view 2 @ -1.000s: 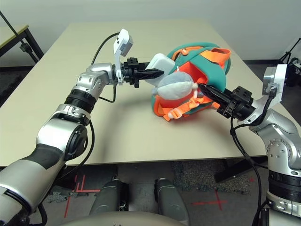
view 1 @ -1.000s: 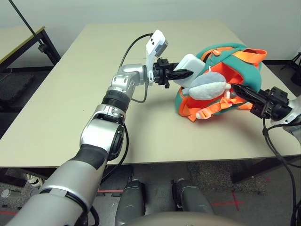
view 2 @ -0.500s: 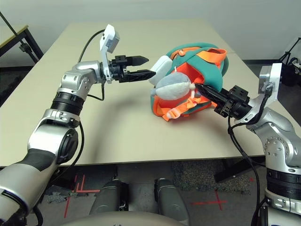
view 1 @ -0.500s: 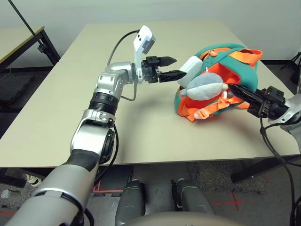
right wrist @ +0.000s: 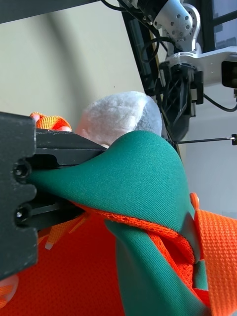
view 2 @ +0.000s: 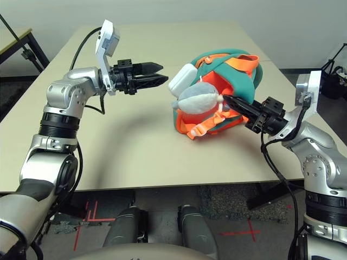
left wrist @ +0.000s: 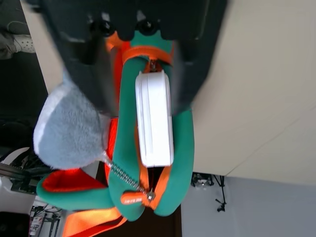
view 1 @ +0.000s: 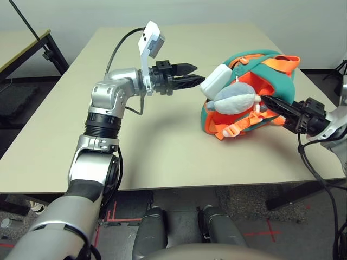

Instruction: Put the pencil case into the backpack and zip it.

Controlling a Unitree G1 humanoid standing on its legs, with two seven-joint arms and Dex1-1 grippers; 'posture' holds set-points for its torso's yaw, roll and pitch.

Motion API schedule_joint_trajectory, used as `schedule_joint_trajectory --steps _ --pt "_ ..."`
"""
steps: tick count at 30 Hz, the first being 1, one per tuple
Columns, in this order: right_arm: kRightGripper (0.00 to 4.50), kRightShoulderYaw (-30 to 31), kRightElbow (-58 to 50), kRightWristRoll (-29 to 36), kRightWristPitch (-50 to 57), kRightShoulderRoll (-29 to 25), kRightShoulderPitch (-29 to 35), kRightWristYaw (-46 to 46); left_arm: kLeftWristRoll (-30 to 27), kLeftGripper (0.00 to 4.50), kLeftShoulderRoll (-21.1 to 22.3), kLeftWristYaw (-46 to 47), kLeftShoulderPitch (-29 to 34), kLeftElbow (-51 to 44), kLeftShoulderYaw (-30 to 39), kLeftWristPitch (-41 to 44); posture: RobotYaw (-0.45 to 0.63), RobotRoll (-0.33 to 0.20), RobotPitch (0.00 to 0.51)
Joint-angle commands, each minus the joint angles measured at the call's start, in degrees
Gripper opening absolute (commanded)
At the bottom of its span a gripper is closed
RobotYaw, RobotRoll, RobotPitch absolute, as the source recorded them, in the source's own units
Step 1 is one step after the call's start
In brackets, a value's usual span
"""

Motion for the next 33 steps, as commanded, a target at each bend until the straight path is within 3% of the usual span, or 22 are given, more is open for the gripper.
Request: schedule_joint_trajectory --steps 1,3,16,33 --pt "0.06 0.2 -1.3 0.6 0.1 -0.2 -0.8 0.9 -0.7 0.72 -0.7 0.7 0.0 -0.5 -0.6 -0.1 0.02 0.0 0.053" --pt "0.06 0.1 -1.5 0.5 0.1 -0.2 -0.5 0.9 -0.6 0.01 -1.2 0.8 -0.5 0.7 -0.7 -0.8 0.02 0.0 0.053" --pt "0.06 -0.1 -2.2 0.6 0.2 0.1 0.1 0.1 2.9 0.0 -6.3 0.0 -5.1 13.5 -3.6 -8.8 0.01 0.0 0.06" --pt "0.06 -0.5 -4.4 1.7 1.6 -0.3 1.1 -0.7 6.2 0.0 -11.7 0.6 -3.2 20.2 -6.1 -15.2 -0.02 0.0 0.073"
